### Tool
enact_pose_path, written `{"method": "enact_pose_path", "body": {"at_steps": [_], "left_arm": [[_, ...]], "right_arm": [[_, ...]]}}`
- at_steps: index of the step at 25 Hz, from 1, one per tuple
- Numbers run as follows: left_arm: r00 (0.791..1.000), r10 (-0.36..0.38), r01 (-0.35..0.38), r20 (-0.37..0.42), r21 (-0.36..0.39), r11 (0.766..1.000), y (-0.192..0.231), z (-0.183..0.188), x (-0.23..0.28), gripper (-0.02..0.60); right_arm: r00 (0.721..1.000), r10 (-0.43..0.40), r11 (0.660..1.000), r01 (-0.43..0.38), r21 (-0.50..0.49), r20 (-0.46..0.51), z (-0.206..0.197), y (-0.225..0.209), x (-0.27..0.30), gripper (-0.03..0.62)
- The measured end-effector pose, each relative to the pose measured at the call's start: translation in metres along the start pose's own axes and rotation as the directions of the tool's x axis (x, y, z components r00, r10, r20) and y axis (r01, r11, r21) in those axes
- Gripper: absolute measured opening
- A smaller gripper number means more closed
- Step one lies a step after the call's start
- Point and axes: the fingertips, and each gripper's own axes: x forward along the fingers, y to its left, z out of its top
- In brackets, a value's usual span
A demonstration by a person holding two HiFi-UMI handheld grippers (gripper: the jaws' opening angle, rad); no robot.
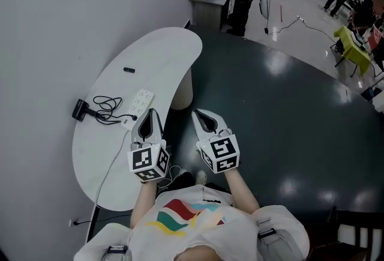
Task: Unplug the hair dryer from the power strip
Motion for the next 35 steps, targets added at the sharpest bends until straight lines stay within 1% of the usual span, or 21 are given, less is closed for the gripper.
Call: {"method": "enact_pose_path", "body": {"at_steps": [6, 9, 12, 14, 18, 20, 23, 25, 27, 29, 31, 35], "left_arm": [[1.0, 0.012, -0.013, -0.008, -0.02, 1.0, 0.01, -0.002, 0.037, 0.0], [1.0, 0.03, -0.03, 0.002, -0.003, 1.0, 0.025, 0.001, 0.058, 0.0], [0.998, 0.061, -0.061, 0.026, 0.01, 0.998, 0.041, 0.01, 0.072, 0.0], [0.996, 0.084, -0.085, 0.037, 0.004, 0.996, 0.055, 0.014, 0.08, 0.0], [0.989, 0.142, -0.14, 0.037, -0.041, 0.989, 0.088, 0.011, 0.09, 0.0], [0.984, 0.179, -0.177, 0.021, -0.047, 0.983, 0.102, 0.004, 0.091, 0.0], [0.972, 0.235, -0.235, -0.004, -0.057, 0.97, 0.111, -0.006, 0.09, 0.0], [0.962, 0.272, -0.271, -0.001, -0.055, 0.961, 0.116, -0.006, 0.09, 0.0], [0.951, 0.311, -0.31, 0.005, -0.068, 0.948, 0.122, -0.004, 0.092, 0.0], [0.935, 0.354, -0.352, 0.013, -0.079, 0.933, 0.129, 0.001, 0.09, 0.0], [0.917, 0.398, -0.396, 0.011, -0.069, 0.916, 0.137, 0.003, 0.085, 0.0], [0.88, 0.475, -0.473, 0.011, -0.066, 0.878, 0.155, 0.005, 0.067, 0.0]], "right_arm": [[1.0, 0.017, 1.0, -0.017, -0.012, -0.006, 0.012, -0.015, 0.04, 0.012], [0.999, 0.038, 0.999, -0.038, -0.027, -0.006, 0.022, -0.012, 0.069, 0.012], [0.996, 0.087, 0.994, -0.088, -0.061, -0.015, 0.033, -0.003, 0.098, 0.012], [0.992, 0.124, 0.989, -0.126, -0.075, -0.021, 0.04, 0.006, 0.119, 0.012], [0.976, 0.214, 0.975, -0.216, -0.055, -0.041, 0.044, 0.029, 0.158, 0.012], [0.965, 0.257, 0.965, -0.259, -0.045, -0.054, 0.04, 0.039, 0.171, 0.012], [0.946, 0.311, 0.948, -0.316, -0.044, -0.087, 0.032, 0.043, 0.183, 0.012], [0.931, 0.355, 0.933, -0.358, -0.024, -0.087, 0.03, 0.043, 0.192, 0.012], [0.915, 0.395, 0.917, -0.397, -0.016, -0.079, 0.033, 0.043, 0.201, 0.012], [0.893, 0.443, 0.895, -0.446, -0.029, -0.079, 0.038, 0.047, 0.206, 0.012], [0.869, 0.487, 0.87, -0.492, -0.041, -0.086, 0.039, 0.053, 0.209, 0.012], [0.829, 0.55, 0.83, -0.556, -0.04, -0.099, 0.041, 0.065, 0.216, 0.012]]}}
